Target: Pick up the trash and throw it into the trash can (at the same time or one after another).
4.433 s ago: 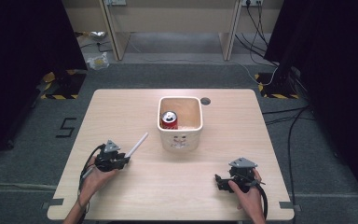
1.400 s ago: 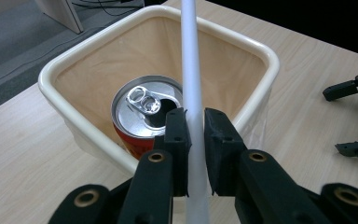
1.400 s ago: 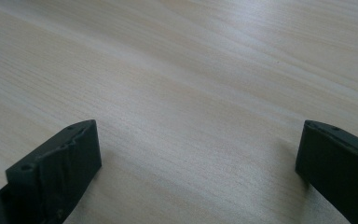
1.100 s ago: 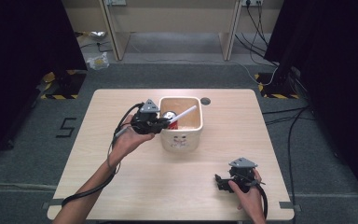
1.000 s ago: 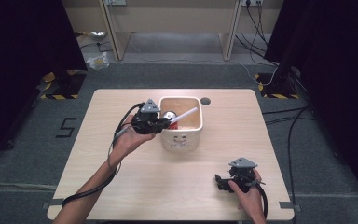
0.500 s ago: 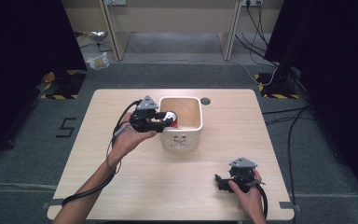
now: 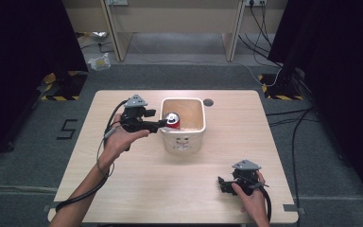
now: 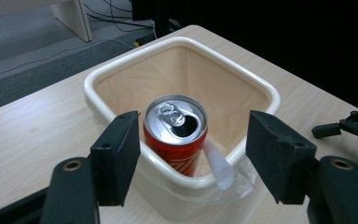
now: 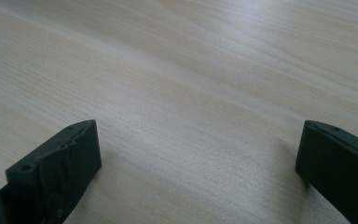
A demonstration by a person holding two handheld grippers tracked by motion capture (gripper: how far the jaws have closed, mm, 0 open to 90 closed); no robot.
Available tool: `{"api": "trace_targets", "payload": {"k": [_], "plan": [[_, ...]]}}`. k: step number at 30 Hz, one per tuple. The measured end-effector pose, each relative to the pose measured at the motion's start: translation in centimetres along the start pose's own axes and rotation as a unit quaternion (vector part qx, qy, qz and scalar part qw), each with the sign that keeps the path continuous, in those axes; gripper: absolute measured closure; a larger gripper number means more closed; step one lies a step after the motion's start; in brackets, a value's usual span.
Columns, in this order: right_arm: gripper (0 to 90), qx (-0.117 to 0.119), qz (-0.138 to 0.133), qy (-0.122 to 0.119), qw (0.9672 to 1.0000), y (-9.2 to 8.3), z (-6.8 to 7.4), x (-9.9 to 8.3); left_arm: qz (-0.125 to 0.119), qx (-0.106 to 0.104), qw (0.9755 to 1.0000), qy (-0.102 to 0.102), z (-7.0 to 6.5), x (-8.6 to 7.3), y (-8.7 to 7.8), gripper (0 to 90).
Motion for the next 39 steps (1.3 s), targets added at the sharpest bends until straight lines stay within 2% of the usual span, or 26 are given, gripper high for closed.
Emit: {"api": "trace_targets", "payload": {"k": [6,8,14,25,39], "plan": [[0.2,0.0,0.0,0.001,1.0,0.0,0.0,0.0,-0.003,0.012,0.9999,-0.011,1.4,-0.6,-1.0,33.5],[0.2,0.0,0.0,0.001,1.0,0.0,0.0,0.0,-0.005,0.019,0.9996,-0.02,2.4,-1.1,-1.4,33.4],[0.2,0.0,0.001,0.001,1.0,0.0,0.0,0.0,-0.007,0.029,0.9991,-0.029,3.7,-2.0,-1.8,31.3],[0.2,0.0,0.001,0.001,1.0,0.0,0.0,0.0,0.0,0.049,0.9979,-0.042,5.1,-3.7,-1.5,21.8],[0.2,0.0,0.0,0.0,1.0,0.0,0.0,0.0,-0.007,0.059,0.9971,-0.048,6.1,-5.3,-1.7,20.0]]}}
Point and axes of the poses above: each handheld gripper's, and its own axes: y roughly forward along the jaws, x roughly out of its top, z roughly to its left, the point moved 1 cm from there along y, roughly forward along the jaws, and after that the axes turned 10 degrees about x, right-handed, at the moved point
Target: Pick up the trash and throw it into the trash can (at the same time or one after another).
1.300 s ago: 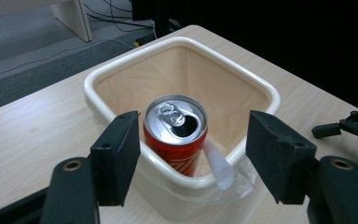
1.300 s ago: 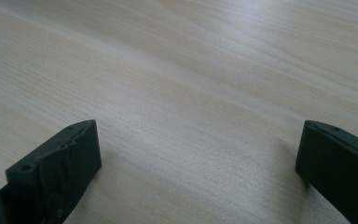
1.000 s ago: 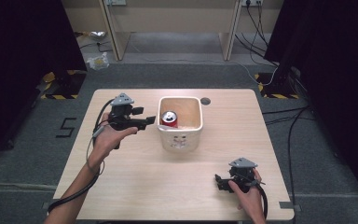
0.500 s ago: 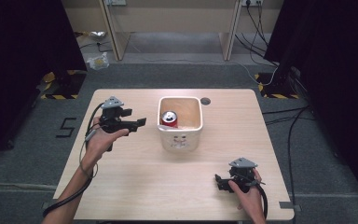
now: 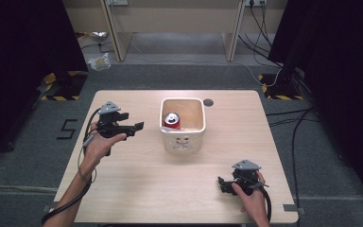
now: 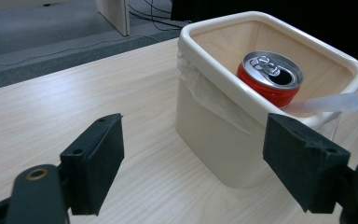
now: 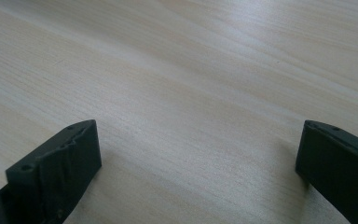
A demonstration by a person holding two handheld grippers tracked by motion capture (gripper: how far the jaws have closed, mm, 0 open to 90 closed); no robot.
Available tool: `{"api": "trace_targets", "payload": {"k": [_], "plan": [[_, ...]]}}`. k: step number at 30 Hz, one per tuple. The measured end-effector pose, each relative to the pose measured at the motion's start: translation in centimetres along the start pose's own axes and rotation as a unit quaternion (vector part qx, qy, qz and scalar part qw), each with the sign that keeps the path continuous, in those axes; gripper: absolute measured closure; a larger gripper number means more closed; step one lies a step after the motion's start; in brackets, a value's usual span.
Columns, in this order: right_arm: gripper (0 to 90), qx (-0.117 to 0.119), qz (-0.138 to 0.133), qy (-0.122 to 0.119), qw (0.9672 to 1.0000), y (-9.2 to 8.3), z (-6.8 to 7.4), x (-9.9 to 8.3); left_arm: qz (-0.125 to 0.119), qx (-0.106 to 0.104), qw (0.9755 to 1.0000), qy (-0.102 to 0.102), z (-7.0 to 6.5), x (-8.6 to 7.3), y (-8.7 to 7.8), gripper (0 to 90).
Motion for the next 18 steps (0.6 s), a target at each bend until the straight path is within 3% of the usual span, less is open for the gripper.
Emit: {"api": "trace_targets", "payload": {"k": [18], "plan": [[0.2,0.0,0.0,0.001,1.0,0.0,0.0,0.0,0.006,0.008,0.9999,-0.003,0.6,-3.2,0.3,19.9]]}}
Point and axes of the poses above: each handheld gripper's, and its own axes: y roughly forward along the jaws, x roughly out of its top, z roughly to its left, the point moved 1 cm from there along y, roughly forward along the jaws, and after that the axes turned 10 degrees about x, right-handed, at the moved point
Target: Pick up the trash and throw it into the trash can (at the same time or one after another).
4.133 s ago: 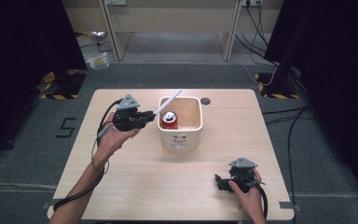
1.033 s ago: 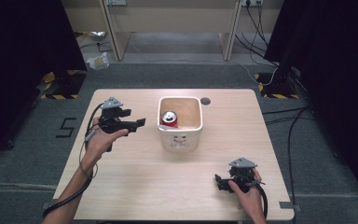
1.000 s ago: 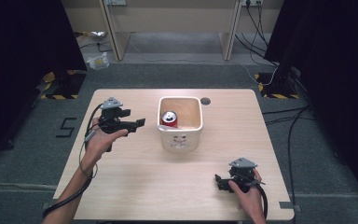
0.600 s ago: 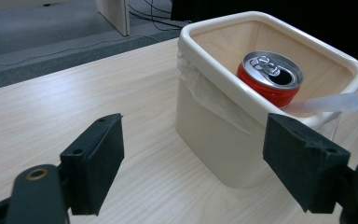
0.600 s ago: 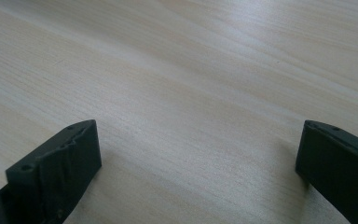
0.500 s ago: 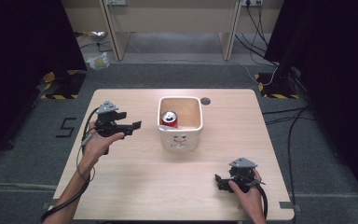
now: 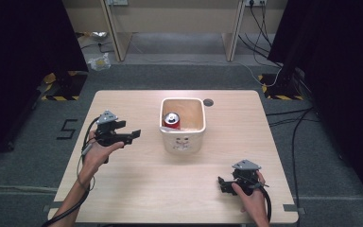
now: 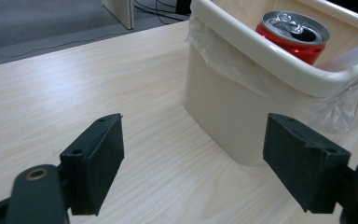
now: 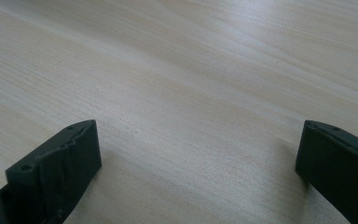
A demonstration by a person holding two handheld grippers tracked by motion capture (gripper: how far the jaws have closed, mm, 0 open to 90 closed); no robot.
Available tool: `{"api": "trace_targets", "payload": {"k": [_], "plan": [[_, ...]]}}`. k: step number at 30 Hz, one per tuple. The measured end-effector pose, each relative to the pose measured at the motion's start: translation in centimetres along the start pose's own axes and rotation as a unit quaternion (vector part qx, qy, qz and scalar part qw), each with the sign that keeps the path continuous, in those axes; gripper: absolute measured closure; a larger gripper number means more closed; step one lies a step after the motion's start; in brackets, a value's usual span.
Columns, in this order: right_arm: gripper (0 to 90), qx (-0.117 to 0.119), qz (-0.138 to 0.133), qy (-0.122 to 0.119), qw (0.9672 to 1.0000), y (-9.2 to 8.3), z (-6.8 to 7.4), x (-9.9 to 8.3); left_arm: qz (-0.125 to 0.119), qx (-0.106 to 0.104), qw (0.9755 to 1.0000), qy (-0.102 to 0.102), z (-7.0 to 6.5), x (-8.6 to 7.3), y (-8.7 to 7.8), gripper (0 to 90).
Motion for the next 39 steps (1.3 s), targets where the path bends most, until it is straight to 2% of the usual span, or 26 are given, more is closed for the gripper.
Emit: {"api": "trace_targets", "payload": {"k": [26,39], "plan": [[0.2,0.0,0.0,-0.001,1.0,0.0,0.0,0.0,-0.002,-0.005,1.0,0.003,-0.2,-3.4,0.1,19.8],[0.2,0.0,0.0,-0.001,1.0,0.0,0.0,0.0,-0.002,-0.004,1.0,0.0,0.1,-5.2,-0.4,19.8]]}}
Point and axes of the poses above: each handheld gripper's, and its own axes: y roughly forward along the jaws, x roughly out of its top, z roughly to its left, the point moved 1 cm from there along y, roughly forward along the jaws, and after that the axes turned 10 degrees about x, right-handed, at the moved point
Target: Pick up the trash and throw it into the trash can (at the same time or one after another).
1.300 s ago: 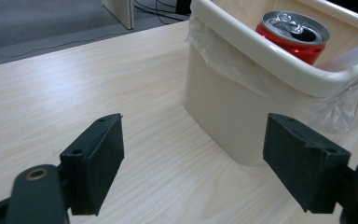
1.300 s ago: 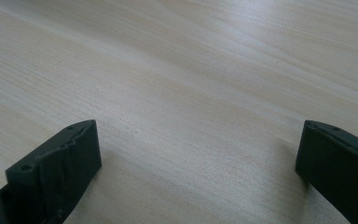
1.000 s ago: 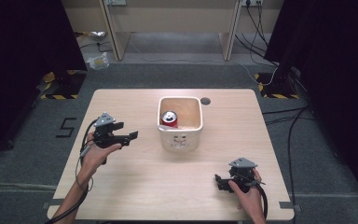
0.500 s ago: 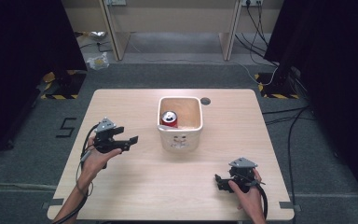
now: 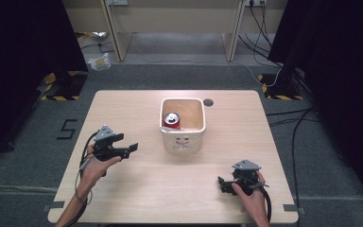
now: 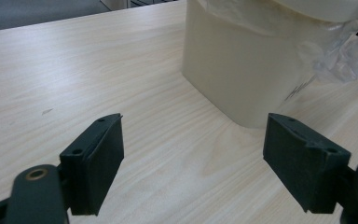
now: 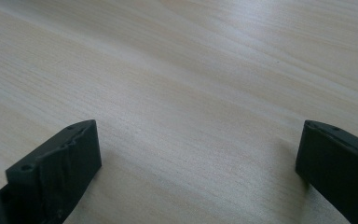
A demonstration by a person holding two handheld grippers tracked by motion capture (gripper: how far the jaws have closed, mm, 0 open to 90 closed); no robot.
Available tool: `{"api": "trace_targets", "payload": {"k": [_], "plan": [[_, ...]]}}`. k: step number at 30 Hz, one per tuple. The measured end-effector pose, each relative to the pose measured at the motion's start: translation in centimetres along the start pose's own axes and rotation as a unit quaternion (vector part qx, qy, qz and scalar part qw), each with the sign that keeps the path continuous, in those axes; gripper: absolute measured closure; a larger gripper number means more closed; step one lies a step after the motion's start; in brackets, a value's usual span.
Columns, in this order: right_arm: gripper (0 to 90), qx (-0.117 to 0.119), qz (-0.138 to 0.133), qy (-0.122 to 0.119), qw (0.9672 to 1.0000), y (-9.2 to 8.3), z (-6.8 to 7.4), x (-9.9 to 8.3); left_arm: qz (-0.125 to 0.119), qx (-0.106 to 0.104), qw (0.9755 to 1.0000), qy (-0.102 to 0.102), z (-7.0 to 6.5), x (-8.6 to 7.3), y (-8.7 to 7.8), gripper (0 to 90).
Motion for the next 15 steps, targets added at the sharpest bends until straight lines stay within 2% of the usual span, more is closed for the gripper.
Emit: {"api": "trace_targets", "payload": {"k": [15], "plan": [[0.2,0.0,0.0,0.0,1.0,0.0,0.0,0.0,0.015,0.003,0.9999,0.006,-0.1,-2.6,0.1,19.8]]}}
Point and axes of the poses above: each handheld gripper's, and its own axes: y roughly forward along the jaws, x roughly out of its top, z roughly to its left, the point moved 1 cm from there along y, roughly forward along the jaws, and after that the axes turned 10 degrees about x, right-handed, at the moved point
